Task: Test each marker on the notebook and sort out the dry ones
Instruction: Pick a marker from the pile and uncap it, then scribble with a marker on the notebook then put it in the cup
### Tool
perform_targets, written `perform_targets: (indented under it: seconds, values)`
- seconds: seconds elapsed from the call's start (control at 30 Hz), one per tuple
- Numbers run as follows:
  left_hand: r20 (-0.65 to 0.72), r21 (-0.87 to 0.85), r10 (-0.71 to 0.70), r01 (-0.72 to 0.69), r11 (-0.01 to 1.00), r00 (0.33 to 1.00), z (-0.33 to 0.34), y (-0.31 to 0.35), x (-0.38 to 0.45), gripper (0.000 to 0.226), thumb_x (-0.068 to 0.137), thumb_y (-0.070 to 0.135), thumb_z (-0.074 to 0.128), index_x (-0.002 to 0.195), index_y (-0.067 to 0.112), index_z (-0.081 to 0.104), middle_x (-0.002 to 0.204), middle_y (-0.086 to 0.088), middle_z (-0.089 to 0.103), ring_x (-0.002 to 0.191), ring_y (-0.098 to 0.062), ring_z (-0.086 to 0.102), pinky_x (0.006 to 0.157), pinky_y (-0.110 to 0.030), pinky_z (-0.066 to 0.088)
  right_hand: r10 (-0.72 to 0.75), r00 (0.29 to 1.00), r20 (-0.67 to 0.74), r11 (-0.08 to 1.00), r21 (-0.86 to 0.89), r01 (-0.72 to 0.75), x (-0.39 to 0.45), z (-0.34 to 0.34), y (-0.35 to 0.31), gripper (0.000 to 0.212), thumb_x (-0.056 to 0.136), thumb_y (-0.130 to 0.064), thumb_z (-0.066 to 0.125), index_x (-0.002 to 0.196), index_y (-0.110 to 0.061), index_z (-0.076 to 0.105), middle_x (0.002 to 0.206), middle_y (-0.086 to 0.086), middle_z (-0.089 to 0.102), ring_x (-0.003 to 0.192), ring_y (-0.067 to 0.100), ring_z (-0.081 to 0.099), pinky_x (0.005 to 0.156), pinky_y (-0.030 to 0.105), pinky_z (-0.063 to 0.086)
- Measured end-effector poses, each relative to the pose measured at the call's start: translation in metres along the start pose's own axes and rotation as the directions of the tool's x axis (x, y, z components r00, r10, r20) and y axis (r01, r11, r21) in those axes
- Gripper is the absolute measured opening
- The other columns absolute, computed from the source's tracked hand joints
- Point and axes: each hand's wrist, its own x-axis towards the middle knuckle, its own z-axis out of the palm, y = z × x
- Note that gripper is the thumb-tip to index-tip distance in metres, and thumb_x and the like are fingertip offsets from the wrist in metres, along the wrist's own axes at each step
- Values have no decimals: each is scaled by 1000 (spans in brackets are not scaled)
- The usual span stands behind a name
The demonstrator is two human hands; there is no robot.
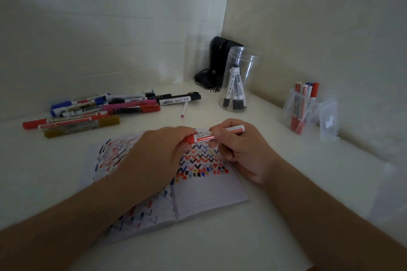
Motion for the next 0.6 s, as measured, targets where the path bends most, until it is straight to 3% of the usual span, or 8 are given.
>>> perform_targets:
  seconds: [0.13, 0.2, 0.27, 0.33, 0.4, 0.47, 0.6]
  values:
    - [24, -3, 61, -61, 998, 998, -3, 2, 4, 42, 104, 44, 42, 140, 31, 61, 120, 7, 73, 95, -5, 61, 80, -3, 32, 57, 995, -81, 998, 36, -54, 0, -4, -4, 13, 91, -19, 73, 84, -9, 68, 71, 11, 66, 49, 15, 41, 45, 22, 30]
    - [90, -8, 73, -72, 997, 993, -2, 3, 4, 35, 105, 48, 45, 139, 46, 52, 115, 17, 70, 91, 1, 59, 77, -6, 38, 102, 987, -125, 994, 62, -94, -2, -11, -13, 23, 82, -30, 77, 90, -9, 69, 69, 6, 64, 52, 13, 42, 48, 23, 29]
    - [170, 17, 48, -52, 998, 984, 3, 3, -1, 43, 101, 56, 46, 143, 51, 45, 121, 23, 65, 105, 3, 57, 89, -16, 45, 80, 969, -235, 993, 108, -56, -2, -24, -28, 22, 86, -32, 75, 91, -11, 69, 67, 1, 61, 55, 12, 46, 50, 22, 33]
    - [195, 84, 52, -69, 994, 979, 11, 1, -2, 44, 99, 58, 44, 140, 46, 55, 133, 26, 60, 121, 0, 52, 108, -27, 40, 17, 924, -383, 992, 124, 34, 1, -48, -47, 13, 98, -24, 68, 90, -13, 69, 69, -1, 63, 58, 11, 53, 52, 19, 41]
    - [171, 29, 68, -73, 997, 983, 20, 1, 6, 29, 101, 43, 53, 124, 39, 71, 127, 22, 67, 114, 1, 56, 104, -15, 35, -73, 854, -515, 992, 55, 118, 2, -78, -70, 13, 101, -20, 66, 89, -14, 69, 72, 0, 68, 65, 14, 62, 63, 22, 54]
    - [136, -46, 41, -35, 998, 990, 28, 7, 18, 23, 103, 27, 58, 113, 34, 77, 117, 19, 72, 101, 7, 58, 91, -3, 31, -214, 750, -626, 977, -130, 169, -2, -115, -92, 14, 100, -21, 68, 88, -15, 71, 69, -1, 72, 71, 16, 68, 77, 32, 59]
    - [97, -132, 11, 2, 991, 995, 46, 23, 32, 26, 101, 17, 60, 106, 34, 79, 113, 21, 73, 89, 20, 54, 84, 4, 31, -470, 518, -715, 866, -487, 114, -10, -173, -119, 7, 94, -29, 68, 90, -24, 70, 77, -4, 73, 73, 15, 72, 85, 50, 63]
